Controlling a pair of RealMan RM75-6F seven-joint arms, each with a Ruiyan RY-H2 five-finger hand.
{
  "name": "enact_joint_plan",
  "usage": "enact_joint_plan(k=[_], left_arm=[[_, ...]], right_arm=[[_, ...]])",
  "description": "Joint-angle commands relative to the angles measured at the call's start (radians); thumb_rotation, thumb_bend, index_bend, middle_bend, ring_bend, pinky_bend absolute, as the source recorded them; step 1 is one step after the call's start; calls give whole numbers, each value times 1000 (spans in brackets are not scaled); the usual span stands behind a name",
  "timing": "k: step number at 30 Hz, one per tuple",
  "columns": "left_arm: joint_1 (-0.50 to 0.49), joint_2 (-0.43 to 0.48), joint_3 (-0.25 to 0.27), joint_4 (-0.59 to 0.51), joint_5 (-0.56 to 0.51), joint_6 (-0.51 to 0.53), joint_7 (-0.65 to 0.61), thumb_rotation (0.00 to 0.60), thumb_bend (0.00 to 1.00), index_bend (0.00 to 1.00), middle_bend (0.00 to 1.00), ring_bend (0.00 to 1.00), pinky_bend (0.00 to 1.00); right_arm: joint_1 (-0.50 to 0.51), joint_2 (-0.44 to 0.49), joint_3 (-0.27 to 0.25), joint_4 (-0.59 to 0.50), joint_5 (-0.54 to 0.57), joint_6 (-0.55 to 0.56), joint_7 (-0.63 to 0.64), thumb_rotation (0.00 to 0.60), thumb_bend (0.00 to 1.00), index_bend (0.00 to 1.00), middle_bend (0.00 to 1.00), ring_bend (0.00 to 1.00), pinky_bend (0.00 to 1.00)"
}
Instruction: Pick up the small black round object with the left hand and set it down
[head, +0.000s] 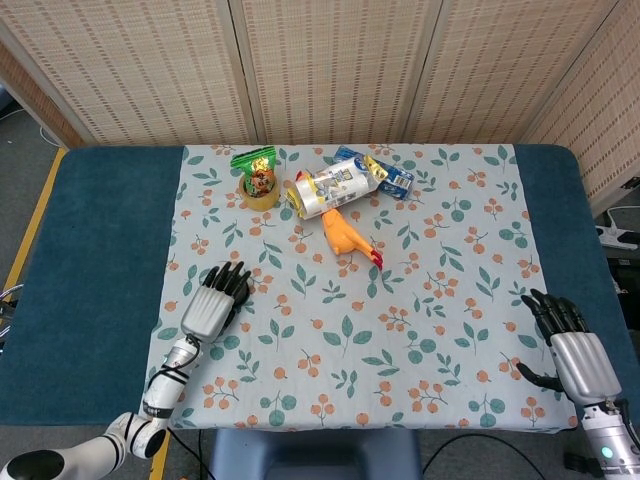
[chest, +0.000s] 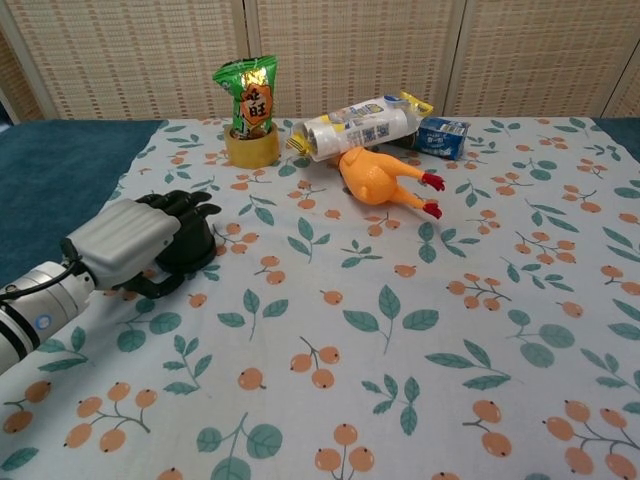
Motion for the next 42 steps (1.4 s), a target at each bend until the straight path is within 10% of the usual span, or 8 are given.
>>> enact_joint_plan(k=[1, 9, 24, 42], left_arm=[[-3, 0, 2, 8, -4, -7, 8, 600, 287, 0, 0, 0, 162], [-15, -3, 6, 29, -5, -8, 20, 600, 290, 2, 39, 17, 201], [-29, -47, 13, 134, 12, 30, -15, 600, 427, 342, 482, 450, 632], [-41, -148, 28, 350, 53, 112, -131, 600, 691, 603, 732, 667, 837]], right_arm=[[1, 0, 0, 0, 1, -2, 1, 600, 86, 0, 0, 0, 0], [3, 2, -2, -3, 1, -7, 1, 600, 86, 0, 0, 0, 0], [7, 6, -6, -7, 1, -18, 8, 600, 86, 0, 0, 0, 0], [12, 7, -9, -10, 4, -31, 6, 600, 86, 0, 0, 0, 0]])
